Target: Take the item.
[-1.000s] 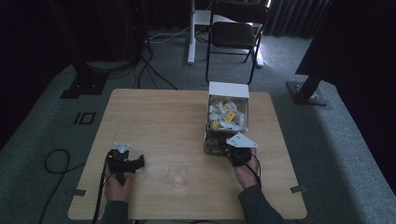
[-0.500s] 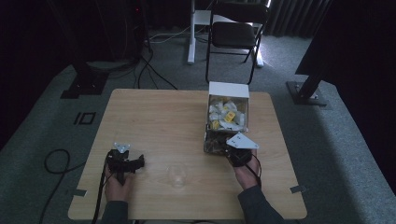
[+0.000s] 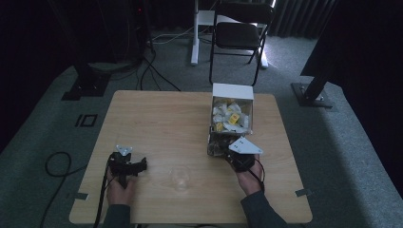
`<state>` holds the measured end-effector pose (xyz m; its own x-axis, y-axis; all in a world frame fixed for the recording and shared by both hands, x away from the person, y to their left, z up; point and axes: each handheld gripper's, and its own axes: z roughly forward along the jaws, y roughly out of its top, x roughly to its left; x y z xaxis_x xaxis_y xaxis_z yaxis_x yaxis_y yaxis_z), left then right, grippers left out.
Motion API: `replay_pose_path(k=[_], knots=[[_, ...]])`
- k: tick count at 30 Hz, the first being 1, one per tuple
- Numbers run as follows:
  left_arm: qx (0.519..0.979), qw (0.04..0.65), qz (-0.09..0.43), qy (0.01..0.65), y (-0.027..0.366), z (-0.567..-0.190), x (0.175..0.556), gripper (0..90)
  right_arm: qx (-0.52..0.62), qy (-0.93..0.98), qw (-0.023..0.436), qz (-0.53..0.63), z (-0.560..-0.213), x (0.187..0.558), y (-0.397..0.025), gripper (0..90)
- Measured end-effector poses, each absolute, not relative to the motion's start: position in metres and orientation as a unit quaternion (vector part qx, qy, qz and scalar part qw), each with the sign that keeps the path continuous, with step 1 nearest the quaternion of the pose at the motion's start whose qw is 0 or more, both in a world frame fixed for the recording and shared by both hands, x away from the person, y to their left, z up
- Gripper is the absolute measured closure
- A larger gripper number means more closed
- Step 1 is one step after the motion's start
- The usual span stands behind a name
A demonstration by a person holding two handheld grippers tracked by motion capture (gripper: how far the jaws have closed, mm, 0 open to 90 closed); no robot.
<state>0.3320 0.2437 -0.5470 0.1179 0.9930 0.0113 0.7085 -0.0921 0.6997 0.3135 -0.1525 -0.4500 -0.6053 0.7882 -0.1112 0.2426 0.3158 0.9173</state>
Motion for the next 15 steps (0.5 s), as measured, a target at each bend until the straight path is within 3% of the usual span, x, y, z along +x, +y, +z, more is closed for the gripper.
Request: replay_pose_path(k=[15], knots=[[0.694, 0.279, 0.255, 0.613, 0.2437, -0.547, 0.332, 9.4, 0.327, 0.762, 0.276, 0.487, -0.4476, 0.3055, -0.1447, 90.0]])
